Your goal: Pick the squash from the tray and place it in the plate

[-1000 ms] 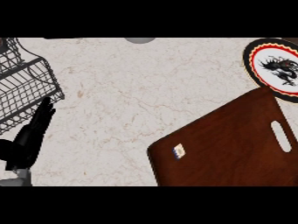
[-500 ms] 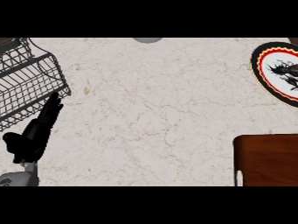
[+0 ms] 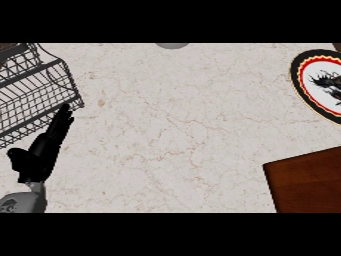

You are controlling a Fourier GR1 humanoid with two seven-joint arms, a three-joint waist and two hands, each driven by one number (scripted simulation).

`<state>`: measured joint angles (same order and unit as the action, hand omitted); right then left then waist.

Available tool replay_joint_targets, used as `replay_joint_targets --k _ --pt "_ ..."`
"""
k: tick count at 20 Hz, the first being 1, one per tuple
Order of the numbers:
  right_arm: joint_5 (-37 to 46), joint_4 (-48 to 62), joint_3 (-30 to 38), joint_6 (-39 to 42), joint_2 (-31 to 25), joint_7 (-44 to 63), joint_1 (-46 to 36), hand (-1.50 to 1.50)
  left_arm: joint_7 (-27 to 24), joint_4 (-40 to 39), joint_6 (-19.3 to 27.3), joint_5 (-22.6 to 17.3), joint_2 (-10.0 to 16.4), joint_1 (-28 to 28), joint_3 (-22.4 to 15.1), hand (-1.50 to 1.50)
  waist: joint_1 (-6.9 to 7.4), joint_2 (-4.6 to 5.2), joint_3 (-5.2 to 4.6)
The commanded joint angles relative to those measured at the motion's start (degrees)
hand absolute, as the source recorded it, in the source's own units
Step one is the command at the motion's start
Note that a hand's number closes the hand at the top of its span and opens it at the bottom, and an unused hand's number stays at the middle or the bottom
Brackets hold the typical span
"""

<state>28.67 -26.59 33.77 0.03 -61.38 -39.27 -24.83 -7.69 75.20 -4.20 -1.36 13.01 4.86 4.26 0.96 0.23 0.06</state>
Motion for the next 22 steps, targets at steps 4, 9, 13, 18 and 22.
replay_joint_targets --k 4,9,13,18,22 --pt "2.4 -0.6 -6.0 1.3 4.1 4.9 -8.5 1.5 2.3 2.1 1.1 1.0 -1.2 1.0 -0.5 0.0 0.09 -0.03 -0.03" --pt "5.7 0.9 -10.5 0.9 8.8 11.0 -17.5 1.5 1.6 2.5 0.8 1.6 -1.9 -0.9 -1.5 0.0 0.83 0.09 -0.02" --pt "7.0 4.9 -11.5 -1.7 12.0 11.4 -21.6 1.5 -1.0 -1.2 0.3 1.9 -1.6 0.5 -0.4 0.0 0.89 0.31 0.01" --pt "9.3 9.7 -12.9 -7.2 16.5 11.3 -23.5 1.5 0.1 1.7 -0.4 1.9 -0.5 -0.9 -0.2 0.0 1.16 0.43 0.06" --pt "3.5 12.0 -6.8 -10.4 20.3 14.9 -25.9 1.5 0.6 0.9 -0.7 1.1 -0.8 1.0 0.1 0.0 1.65 0.69 0.14"
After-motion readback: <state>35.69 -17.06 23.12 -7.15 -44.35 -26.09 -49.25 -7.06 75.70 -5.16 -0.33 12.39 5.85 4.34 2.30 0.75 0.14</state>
